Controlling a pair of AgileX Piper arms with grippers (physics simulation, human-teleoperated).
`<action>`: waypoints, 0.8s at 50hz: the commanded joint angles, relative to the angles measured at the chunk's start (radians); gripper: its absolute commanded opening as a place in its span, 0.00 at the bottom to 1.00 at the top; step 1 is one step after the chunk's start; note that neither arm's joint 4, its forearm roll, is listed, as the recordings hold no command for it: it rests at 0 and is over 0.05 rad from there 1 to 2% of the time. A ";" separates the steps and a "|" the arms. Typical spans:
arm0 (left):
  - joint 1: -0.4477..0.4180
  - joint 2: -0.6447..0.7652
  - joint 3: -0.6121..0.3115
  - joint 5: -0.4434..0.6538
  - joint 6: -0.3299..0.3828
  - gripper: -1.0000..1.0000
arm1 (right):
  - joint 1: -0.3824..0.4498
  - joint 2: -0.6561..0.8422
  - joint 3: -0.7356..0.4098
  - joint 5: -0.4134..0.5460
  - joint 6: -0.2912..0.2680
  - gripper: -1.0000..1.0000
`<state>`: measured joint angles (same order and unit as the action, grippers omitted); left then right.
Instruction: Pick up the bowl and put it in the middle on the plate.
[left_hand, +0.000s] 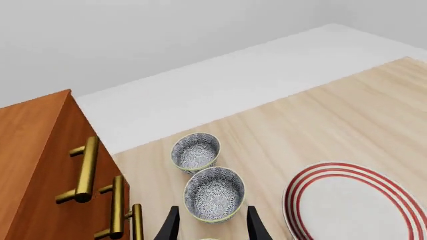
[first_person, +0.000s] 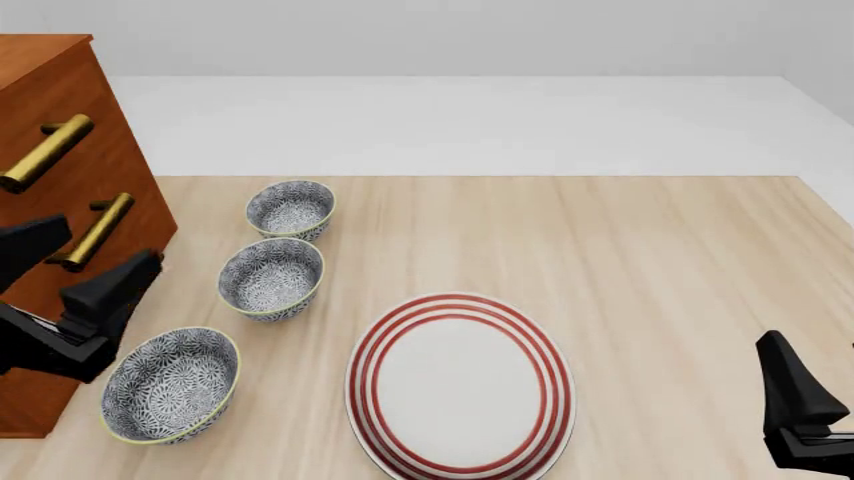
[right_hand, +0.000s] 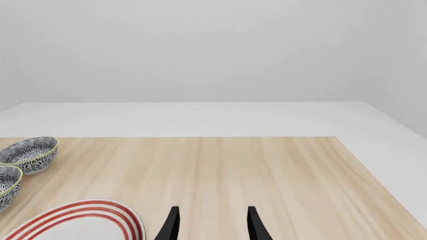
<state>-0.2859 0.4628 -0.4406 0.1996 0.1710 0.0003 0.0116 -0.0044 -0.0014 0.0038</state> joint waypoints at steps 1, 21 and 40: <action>-0.042 0.184 -0.041 -0.051 0.112 1.00 | 0.000 0.000 0.000 0.000 -0.001 1.00; -0.097 0.471 -0.043 -0.124 0.267 1.00 | 0.000 -0.001 0.000 0.003 0.001 1.00; -0.099 0.735 -0.070 -0.216 0.316 1.00 | 0.000 0.000 -0.001 0.002 0.001 1.00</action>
<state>-0.3826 1.0761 -0.4838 0.0156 0.4656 0.0006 0.0107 -0.0051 0.0011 0.0050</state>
